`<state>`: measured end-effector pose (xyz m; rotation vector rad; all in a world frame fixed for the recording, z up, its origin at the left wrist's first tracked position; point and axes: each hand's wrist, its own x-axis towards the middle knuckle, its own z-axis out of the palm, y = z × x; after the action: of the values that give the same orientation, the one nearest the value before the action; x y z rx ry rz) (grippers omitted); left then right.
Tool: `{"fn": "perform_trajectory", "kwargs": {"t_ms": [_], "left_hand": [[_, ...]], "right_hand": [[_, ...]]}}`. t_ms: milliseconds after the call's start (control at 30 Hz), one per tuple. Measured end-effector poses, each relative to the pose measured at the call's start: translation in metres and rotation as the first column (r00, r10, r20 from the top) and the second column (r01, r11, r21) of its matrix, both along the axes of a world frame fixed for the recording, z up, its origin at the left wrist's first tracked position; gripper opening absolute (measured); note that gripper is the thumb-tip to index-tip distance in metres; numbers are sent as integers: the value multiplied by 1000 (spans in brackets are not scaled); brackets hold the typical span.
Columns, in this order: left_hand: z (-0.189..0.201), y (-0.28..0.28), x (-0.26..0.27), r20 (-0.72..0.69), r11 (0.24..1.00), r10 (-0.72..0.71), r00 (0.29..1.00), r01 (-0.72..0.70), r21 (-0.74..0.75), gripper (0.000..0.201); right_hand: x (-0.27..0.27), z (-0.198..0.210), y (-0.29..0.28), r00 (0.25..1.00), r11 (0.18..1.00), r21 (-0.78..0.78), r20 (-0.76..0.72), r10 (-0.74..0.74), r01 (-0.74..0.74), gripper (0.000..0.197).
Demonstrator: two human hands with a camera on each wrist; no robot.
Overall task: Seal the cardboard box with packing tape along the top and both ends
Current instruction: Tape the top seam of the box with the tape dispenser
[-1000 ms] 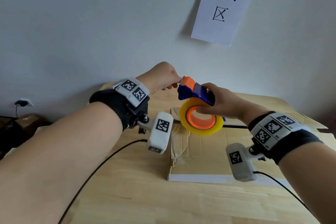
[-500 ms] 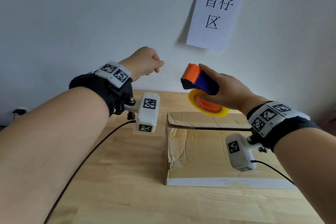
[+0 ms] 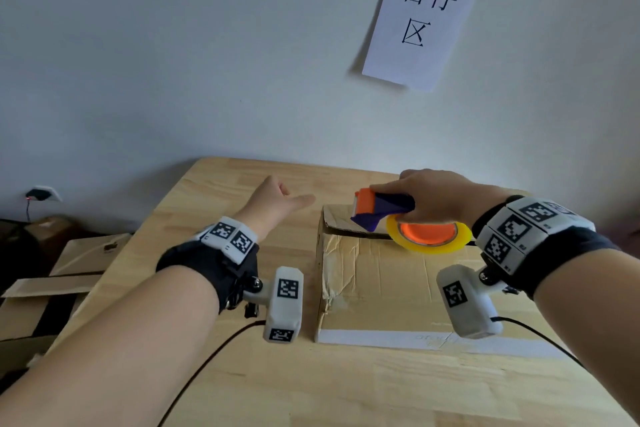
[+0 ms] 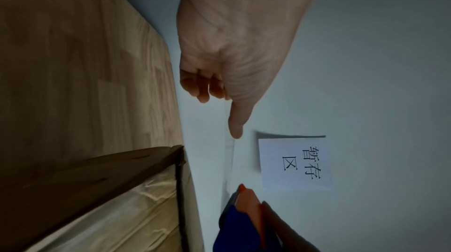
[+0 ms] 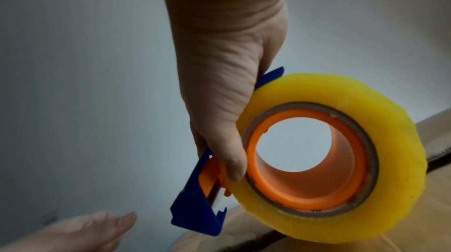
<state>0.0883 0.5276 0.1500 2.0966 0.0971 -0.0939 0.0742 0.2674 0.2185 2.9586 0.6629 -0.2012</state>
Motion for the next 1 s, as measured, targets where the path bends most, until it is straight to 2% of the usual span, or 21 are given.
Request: {"fn": "perform_trajectory", "kwargs": {"t_ms": [100,233,467,533,600,667,700,800,900,1000], "left_hand": [[-17,2,-1,-60,999,28,998,-30,-21,41],[-40,8,-2,-103,997,70,992,-68,30,37],[-64,12,-1,-132,995,100,986,-97,25,30],[-64,12,0,-93,994,107,990,-109,-20,31],[-58,13,1,-44,979,99,994,-105,-174,31],[-51,14,0,-3,951,13,1000,-13,-310,38],[-49,13,-1,16,953,-68,998,70,-295,49],[-49,-3,-2,64,950,-282,957,288,-117,74],[-58,-23,1,157,925,-367,917,378,-44,72],[-66,-29,6,165,883,-468,868,454,115,72]], "right_hand": [[6,-16,5,1000,998,-55,-6,25,-26,58],[8,-34,10,998,993,-108,-36,47,-51,59],[18,-29,32,993,980,-175,-87,80,-94,53],[22,-28,36,992,981,-171,-103,80,-96,54],[28,-23,30,991,994,-95,-127,38,-51,57],[34,-15,19,991,1000,6,-132,-15,16,60],[36,-12,14,992,999,29,-123,-30,34,61],[36,-9,7,992,999,11,-113,-47,49,61],[34,-14,1,989,995,59,-132,-71,79,62],[32,-17,-6,986,987,110,-134,-98,114,62]]}}
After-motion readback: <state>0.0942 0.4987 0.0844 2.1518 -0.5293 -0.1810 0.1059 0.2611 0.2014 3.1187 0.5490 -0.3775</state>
